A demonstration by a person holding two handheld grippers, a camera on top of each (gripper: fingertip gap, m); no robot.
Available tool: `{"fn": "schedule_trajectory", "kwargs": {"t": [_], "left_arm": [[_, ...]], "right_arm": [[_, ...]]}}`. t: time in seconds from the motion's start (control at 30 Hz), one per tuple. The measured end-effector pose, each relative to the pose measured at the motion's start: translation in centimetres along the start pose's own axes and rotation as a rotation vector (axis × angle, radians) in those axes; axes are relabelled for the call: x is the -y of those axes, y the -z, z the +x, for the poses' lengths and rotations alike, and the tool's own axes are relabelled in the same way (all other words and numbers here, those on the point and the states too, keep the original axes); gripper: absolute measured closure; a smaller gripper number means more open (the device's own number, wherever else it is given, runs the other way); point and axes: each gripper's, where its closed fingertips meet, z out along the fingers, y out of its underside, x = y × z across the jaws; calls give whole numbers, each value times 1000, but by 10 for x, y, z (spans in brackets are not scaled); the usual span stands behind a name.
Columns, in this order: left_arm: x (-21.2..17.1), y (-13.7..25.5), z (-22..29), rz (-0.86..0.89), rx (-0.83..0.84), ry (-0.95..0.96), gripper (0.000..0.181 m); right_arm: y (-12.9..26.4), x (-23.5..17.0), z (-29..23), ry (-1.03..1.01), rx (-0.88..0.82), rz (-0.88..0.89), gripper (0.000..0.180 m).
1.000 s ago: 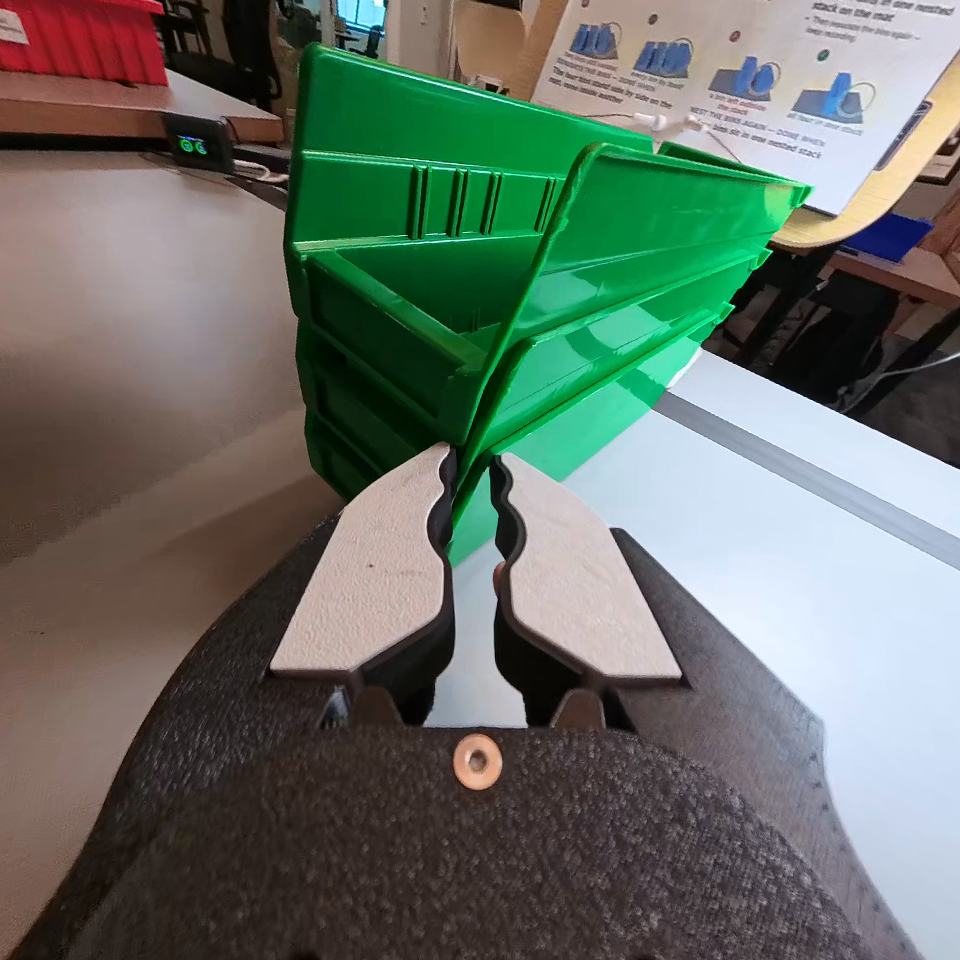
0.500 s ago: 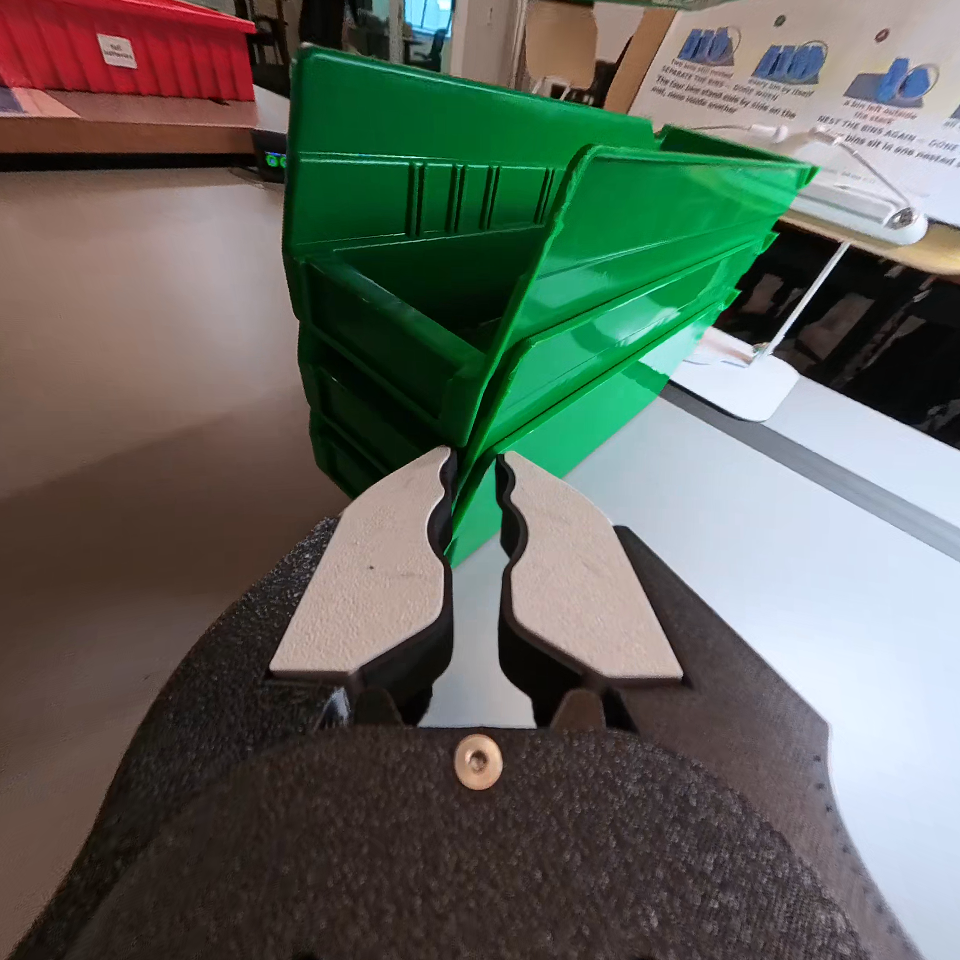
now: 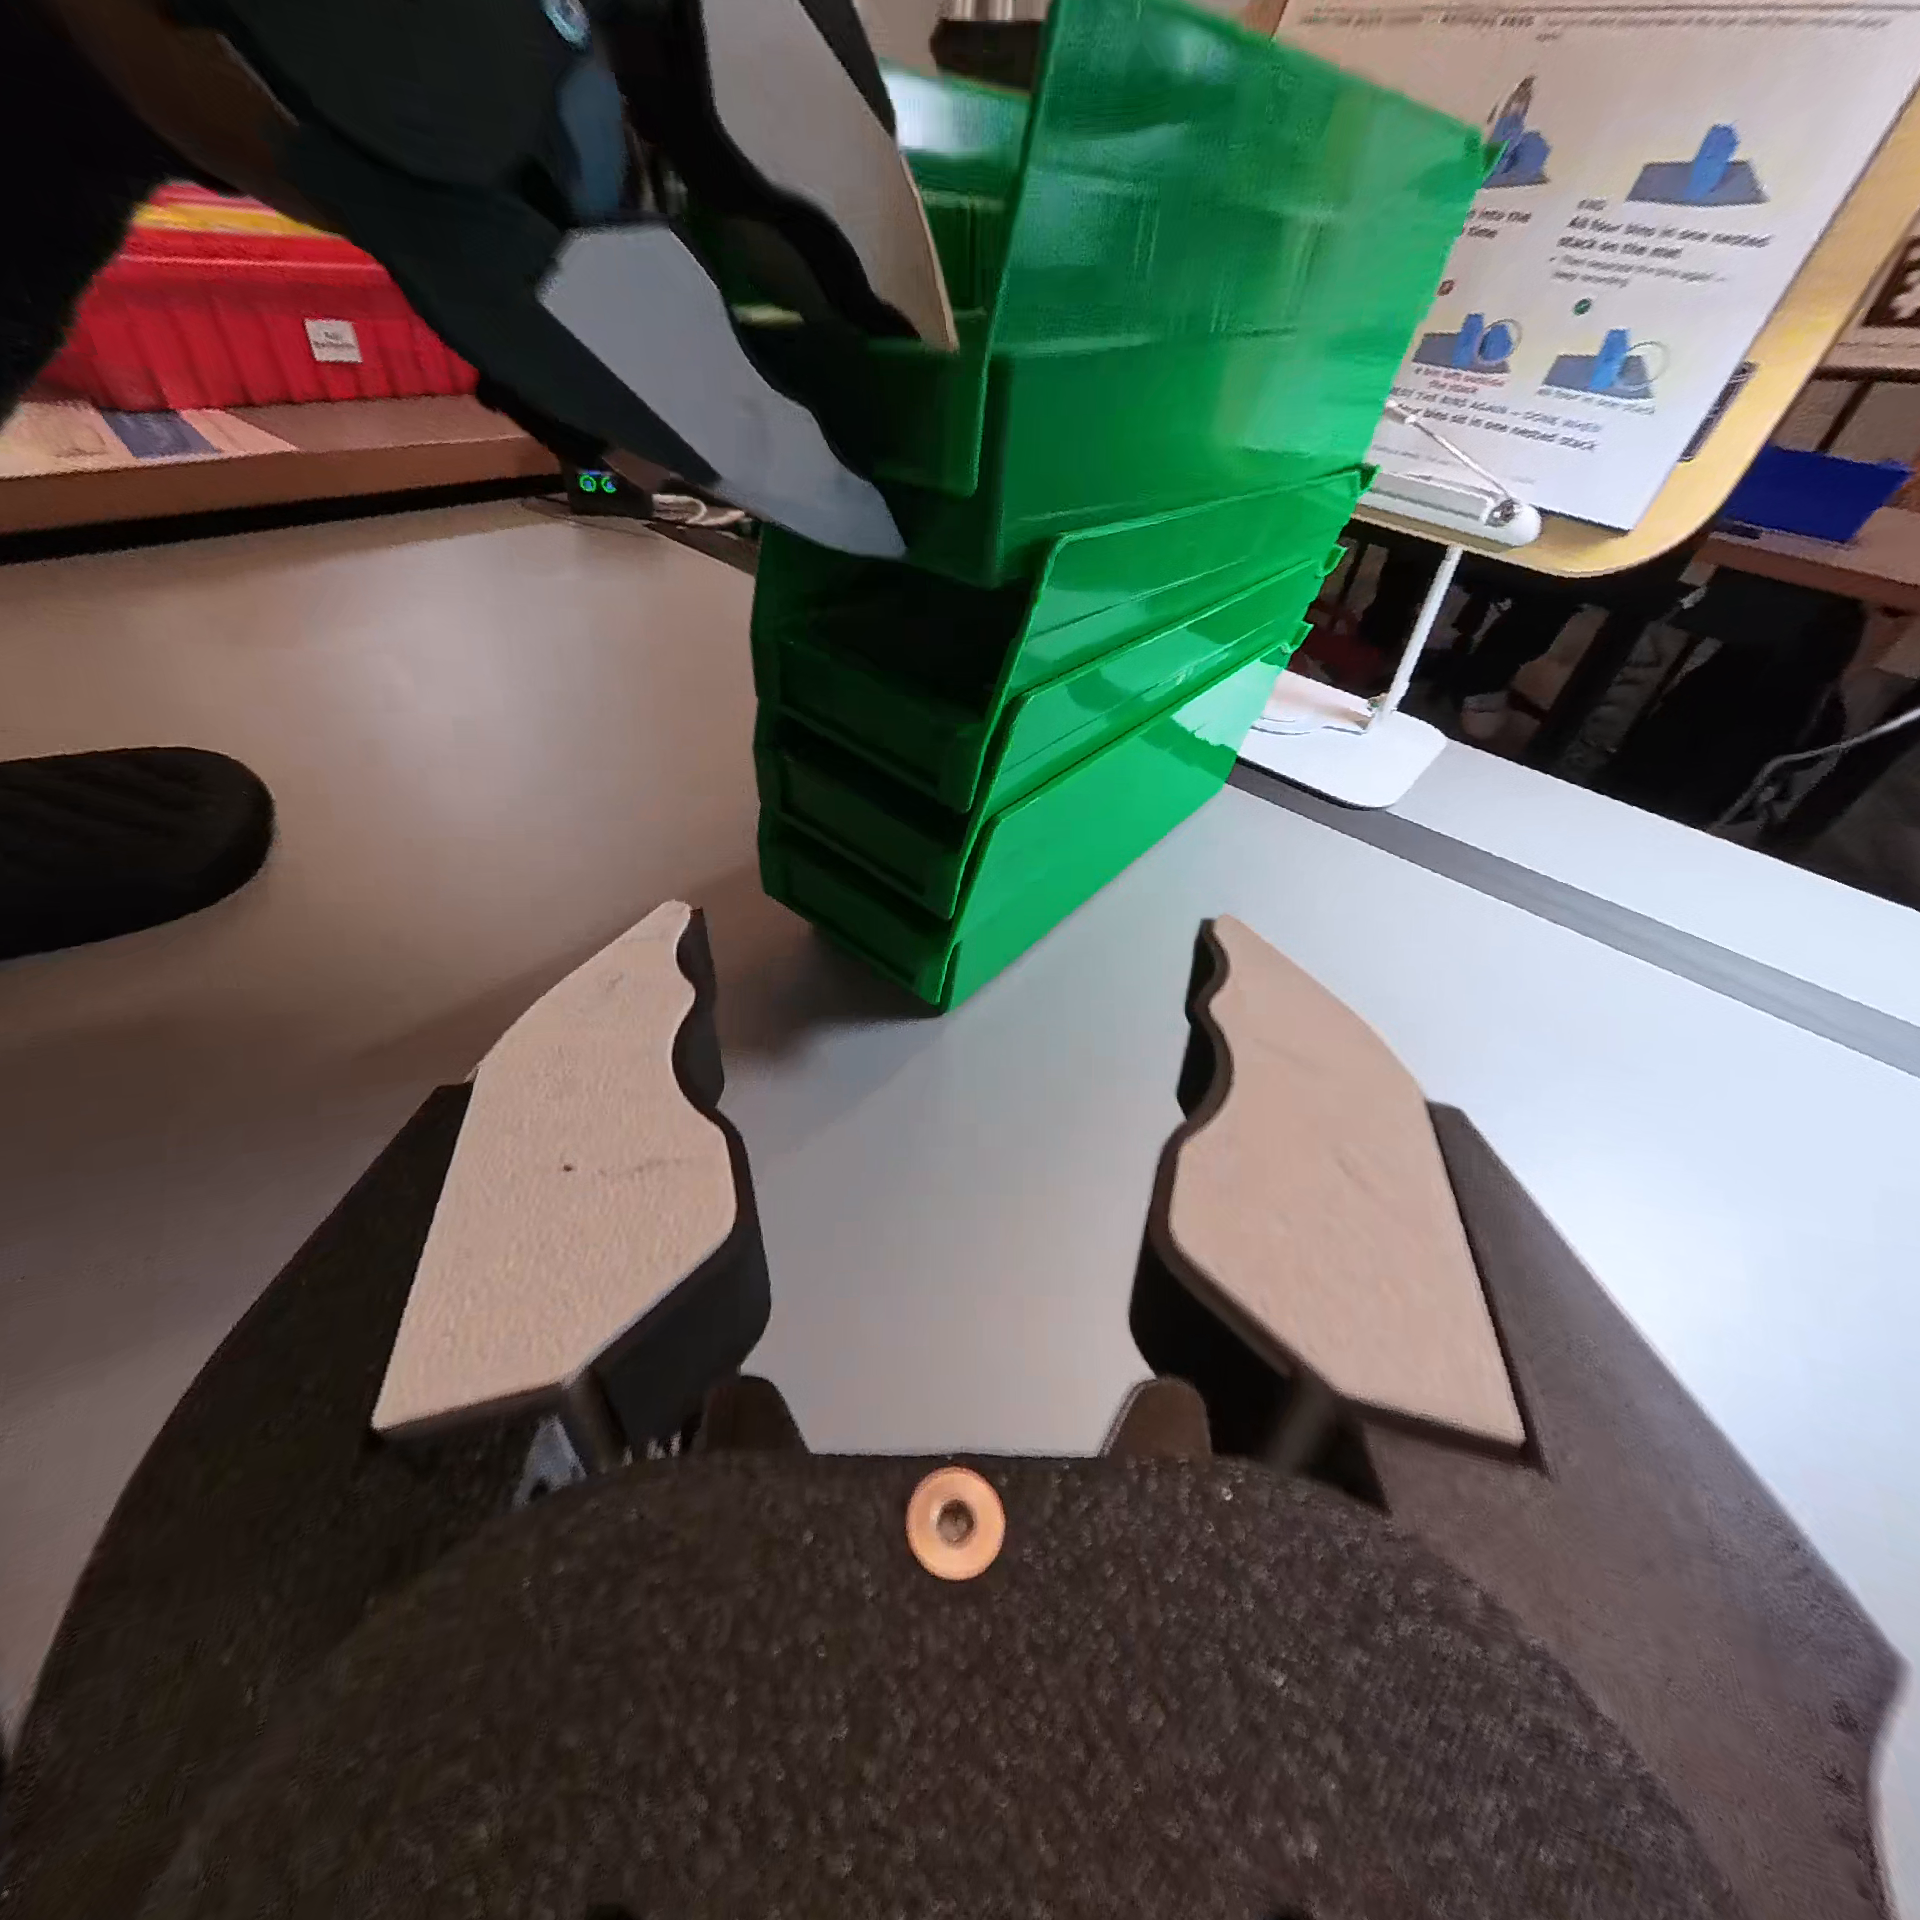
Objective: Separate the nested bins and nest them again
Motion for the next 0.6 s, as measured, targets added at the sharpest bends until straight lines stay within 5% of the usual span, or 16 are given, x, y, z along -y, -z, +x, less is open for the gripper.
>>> {"fn": "schedule_trajectory", "kwargs": {"t": [0.3, 0.6], "left_arm": [[-13, -34, 21, -51, -85, 34, 151], [-11, -38, 28, 14, -82, 69, 146]], "right_arm": [[61, -6, 2, -59, -85, 27, 90], [63, -15, 5, -89, -87, 23, 91]]}}
